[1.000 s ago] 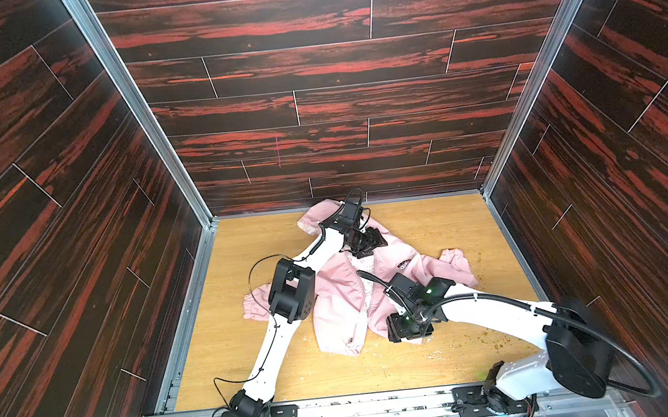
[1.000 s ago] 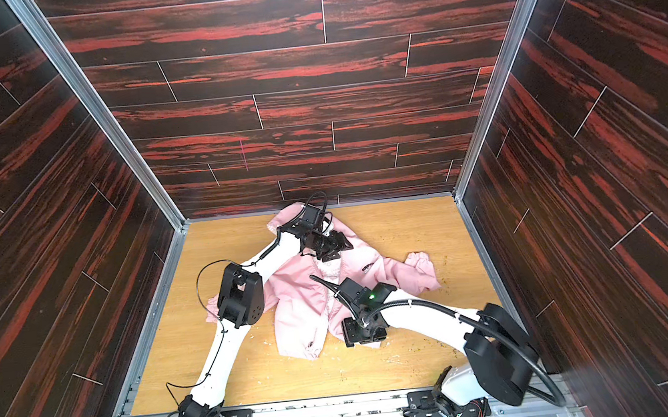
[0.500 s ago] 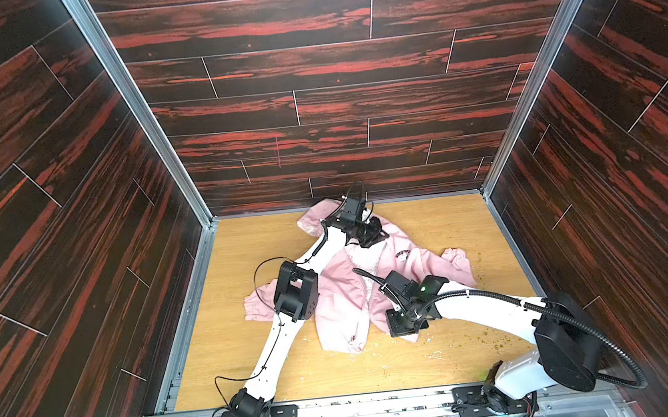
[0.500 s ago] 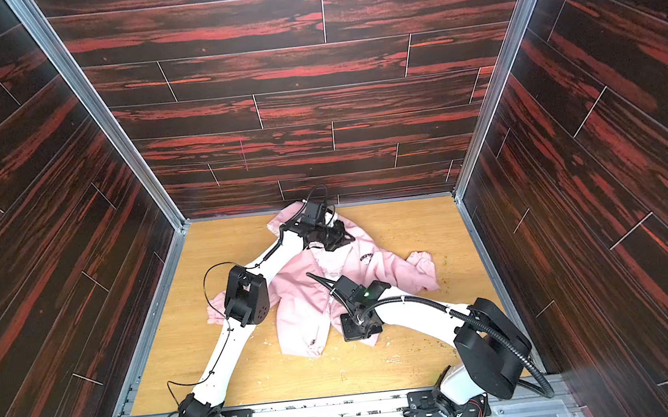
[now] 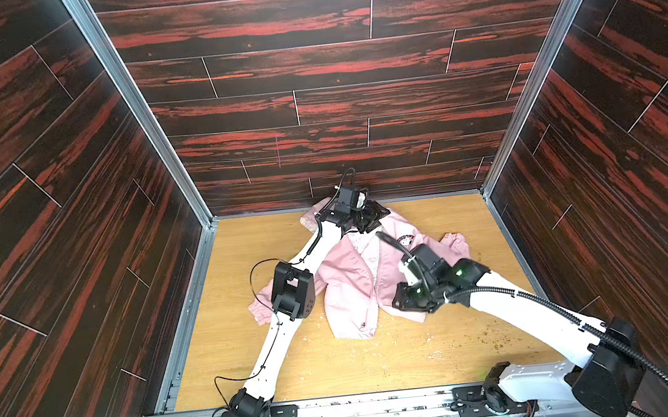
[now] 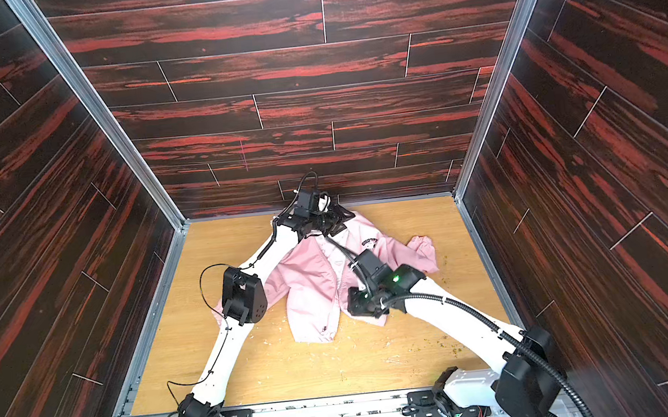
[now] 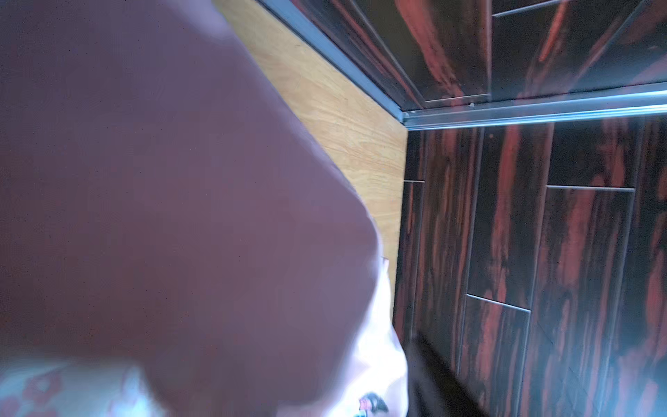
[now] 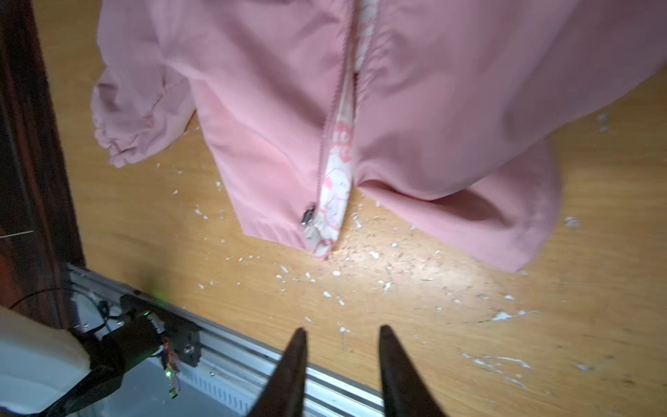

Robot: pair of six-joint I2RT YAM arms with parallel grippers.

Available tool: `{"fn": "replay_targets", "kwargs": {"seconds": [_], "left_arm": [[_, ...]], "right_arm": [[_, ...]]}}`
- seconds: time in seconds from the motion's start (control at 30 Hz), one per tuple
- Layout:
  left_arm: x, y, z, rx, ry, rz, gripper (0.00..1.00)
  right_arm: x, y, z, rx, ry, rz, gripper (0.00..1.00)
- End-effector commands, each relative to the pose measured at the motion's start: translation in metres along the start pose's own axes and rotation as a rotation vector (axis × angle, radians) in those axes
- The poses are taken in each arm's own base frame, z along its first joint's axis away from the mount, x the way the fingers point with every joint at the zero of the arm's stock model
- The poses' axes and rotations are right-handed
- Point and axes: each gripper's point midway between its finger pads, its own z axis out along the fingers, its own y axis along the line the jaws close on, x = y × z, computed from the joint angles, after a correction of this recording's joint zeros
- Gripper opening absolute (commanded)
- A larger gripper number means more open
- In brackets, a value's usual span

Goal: Zip up the jacket

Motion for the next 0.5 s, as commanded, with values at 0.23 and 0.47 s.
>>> {"fn": "replay_targets", "kwargs": {"seconds": [0.23, 0.47], "left_arm": [[0.01, -0.003, -0.086, -0.19, -0.077, 0.025, 0.7], [0.041, 0.024, -0.153, -0.272, -0.133, 0.021, 0.7]], "right_arm": [[-0.04, -0.042, 0.045, 0.142, 0.111, 0.156, 0.58], [-0.025, -0.054, 0.075, 0.155, 0.177, 0.132, 0.58]]}}
